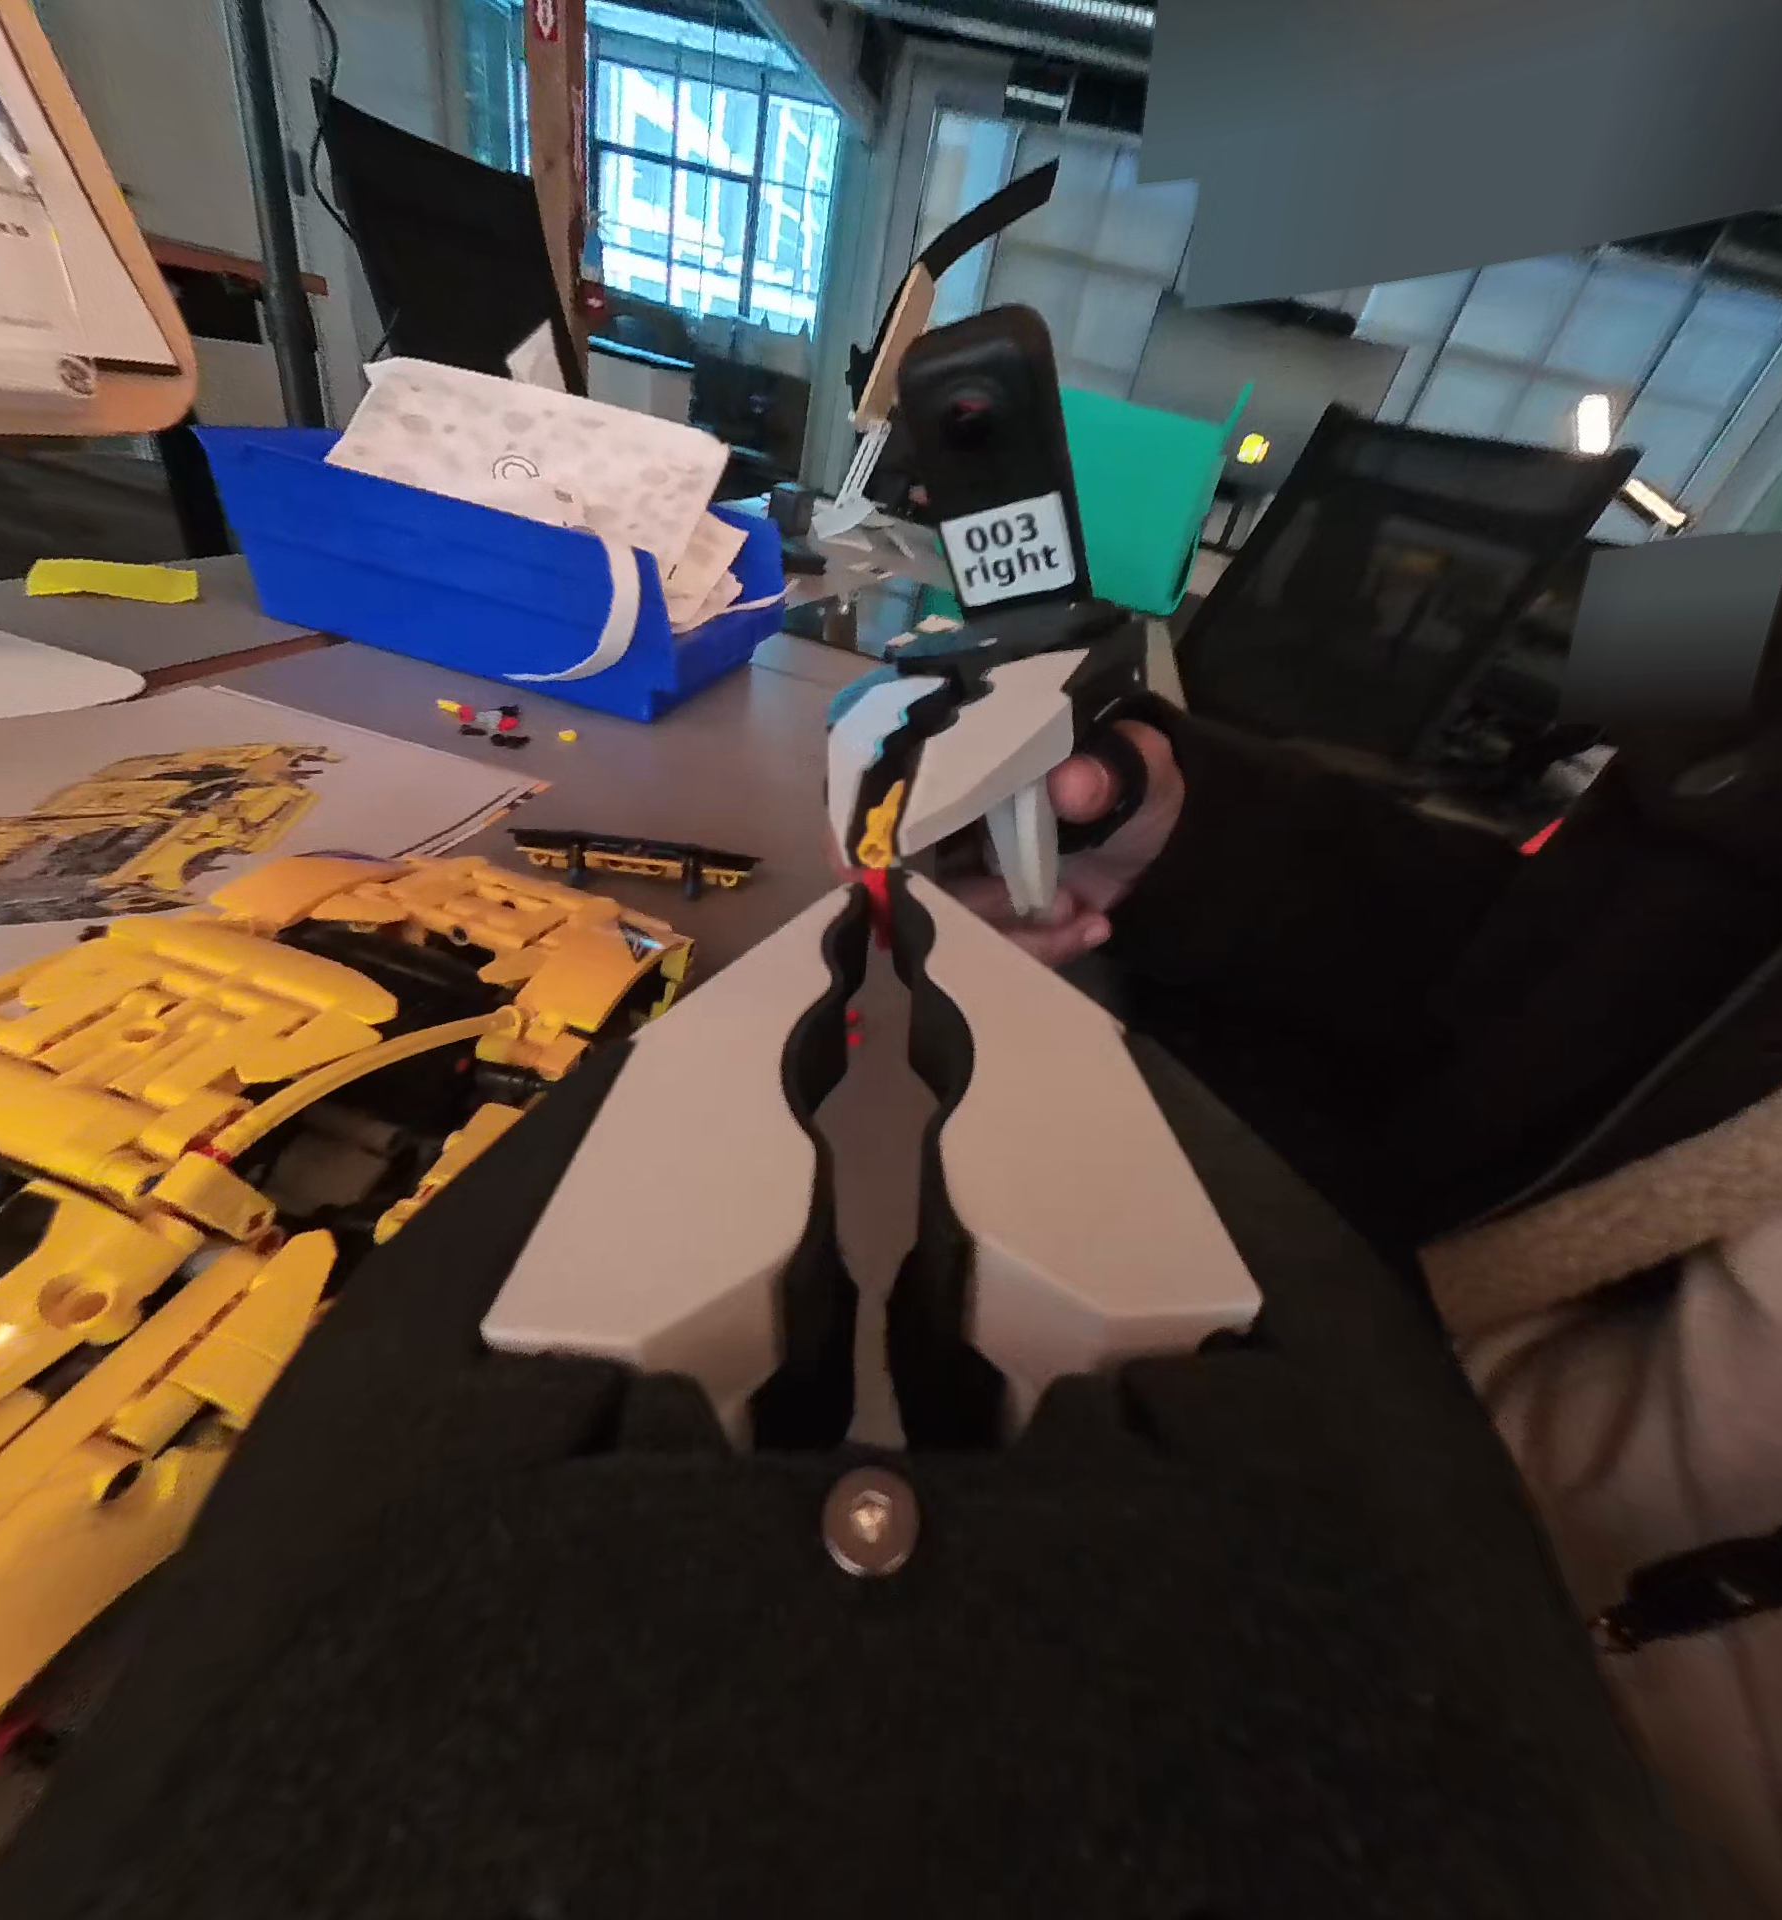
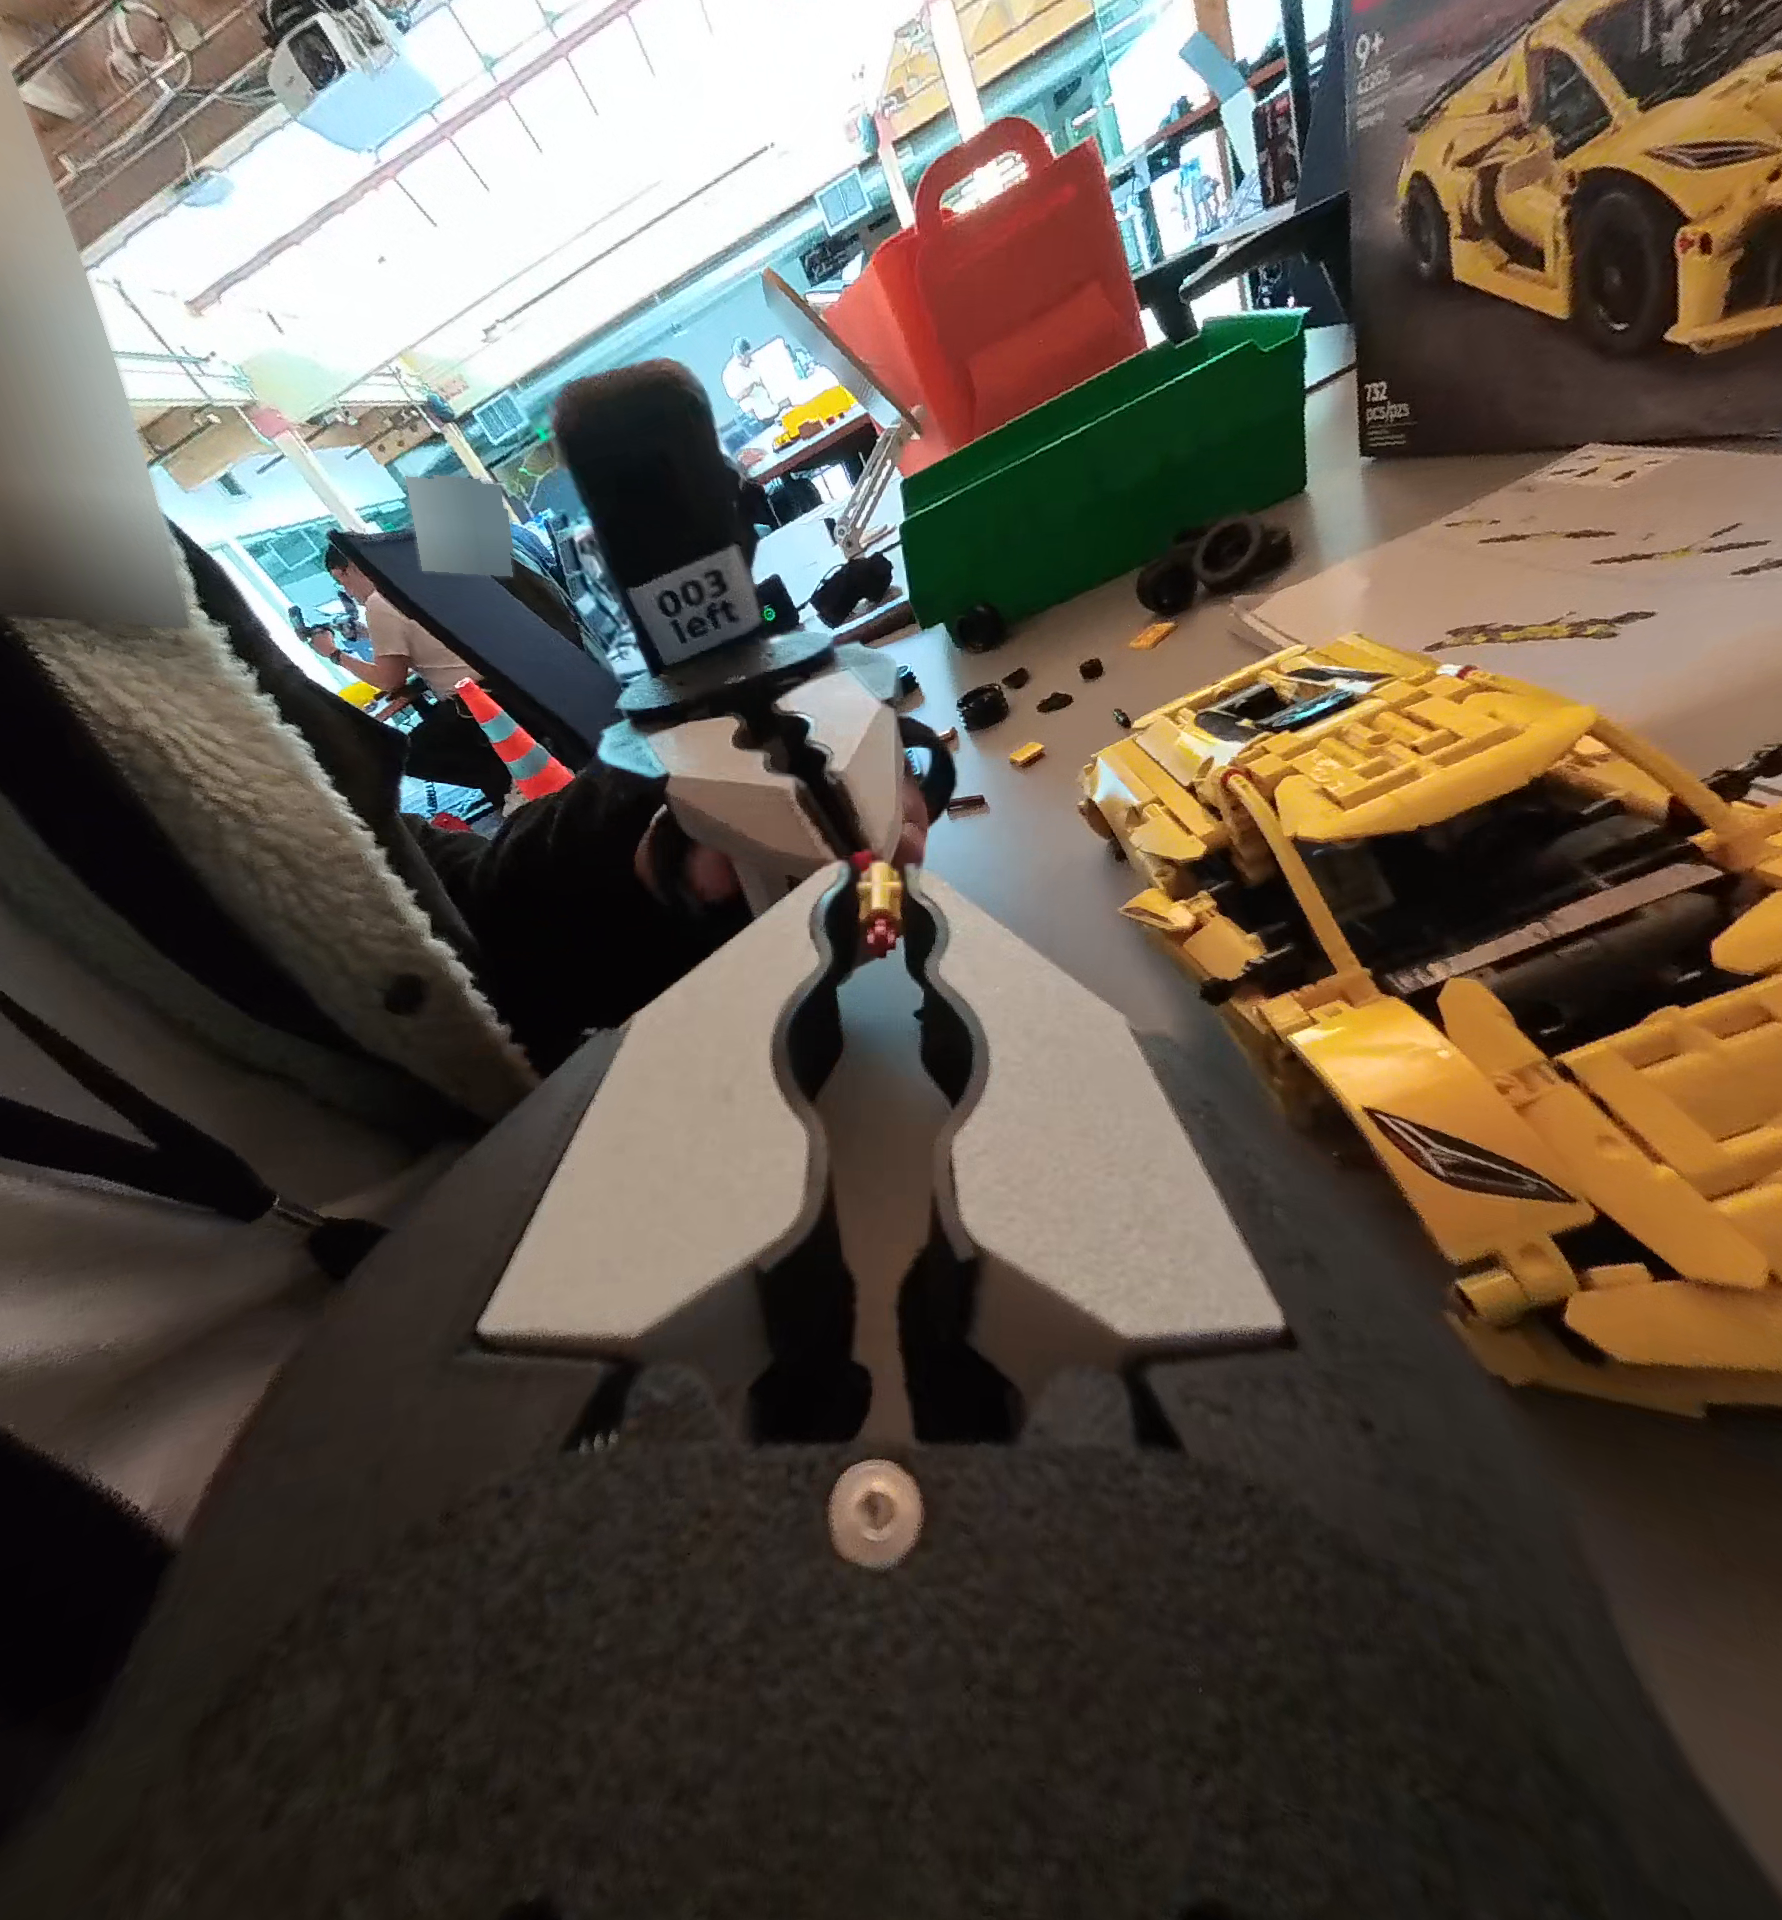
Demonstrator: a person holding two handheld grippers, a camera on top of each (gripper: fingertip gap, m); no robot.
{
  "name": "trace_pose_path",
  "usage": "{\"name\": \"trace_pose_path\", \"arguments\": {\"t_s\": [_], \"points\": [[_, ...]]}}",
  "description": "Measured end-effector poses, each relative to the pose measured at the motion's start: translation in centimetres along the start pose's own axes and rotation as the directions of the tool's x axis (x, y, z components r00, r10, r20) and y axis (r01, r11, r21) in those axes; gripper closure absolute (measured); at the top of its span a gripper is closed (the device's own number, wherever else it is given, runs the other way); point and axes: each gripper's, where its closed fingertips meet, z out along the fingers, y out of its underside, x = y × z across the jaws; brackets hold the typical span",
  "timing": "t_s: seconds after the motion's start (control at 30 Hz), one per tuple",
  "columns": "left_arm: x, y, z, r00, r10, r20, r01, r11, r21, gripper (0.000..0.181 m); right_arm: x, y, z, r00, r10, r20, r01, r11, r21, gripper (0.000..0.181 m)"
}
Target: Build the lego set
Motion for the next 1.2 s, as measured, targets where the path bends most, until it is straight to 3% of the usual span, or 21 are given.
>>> {"name": "trace_pose_path", "arguments": {"t_s": [0.17, 0.27, 0.37, 0.43, 0.53, 0.67, 0.77, 0.97, 1.2], "points": [[-0.4, -1.4, -0.9, 0.986, -0.153, -0.069, 0.159, 0.983, 0.093, 0.178, 0.2, 0.8, 0.3, 0.999, -0.035, -0.022, 0.034, 0.998, -0.046, 0.174], [-1.1, -0.4, -1.0, 0.986, -0.161, -0.036, 0.162, 0.986, 0.029, 0.178, 2.6, 5.7, 0.2, 0.979, -0.148, -0.141, 0.094, 0.938, -0.334, 0.173], [-2.5, 0.8, -1.1, 0.995, -0.07, 0.077, 0.074, 0.996, -0.054, 0.178, 3.8, 9.5, -1.0, 0.939, -0.287, -0.188, 0.12, 0.788, -0.603, 0.173], [-3.0, 1.4, -1.2, 0.992, -0.049, 0.112, 0.059, 0.995, -0.086, 0.178, 3.7, 10.1, -2.5, 0.895, -0.396, -0.207, 0.116, 0.652, -0.749, 0.173], [-2.6, 1.6, -0.9, 0.994, -0.023, 0.106, 0.034, 0.994, -0.105, 0.178, 3.0, 10.8, -5.9, 0.867, -0.444, -0.227, -0.008, 0.443, -0.897, 0.173], [-2.2, 2.1, -0.6, 0.992, 0.04, 0.118, -0.022, 0.989, -0.147, 0.178, 2.2, 12.4, -8.7, 0.874, -0.423, -0.24, -0.13, 0.273, -0.953, 0.173], [-2.0, 2.2, -0.7, 0.991, 0.056, 0.122, -0.036, 0.987, -0.154, 0.178, 2.0, 12.9, -9.6, 0.877, -0.4, -0.268, -0.19, 0.225, -0.956, 0.173], [-1.9, 2.0, -0.9, 0.992, 0.038, 0.117, -0.021, 0.99, -0.142, 0.178, 2.2, 13.5, -10.2, 0.883, -0.386, -0.268, -0.219, 0.165, -0.962, 0.173], [-1.7, 2.2, -0.8, 0.993, 0.037, 0.11, -0.021, 0.988, -0.15, 0.178, 2.2, 13.5, -9.9, 0.876, -0.419, -0.24, -0.188, 0.163, -0.969, 0.171]]}}
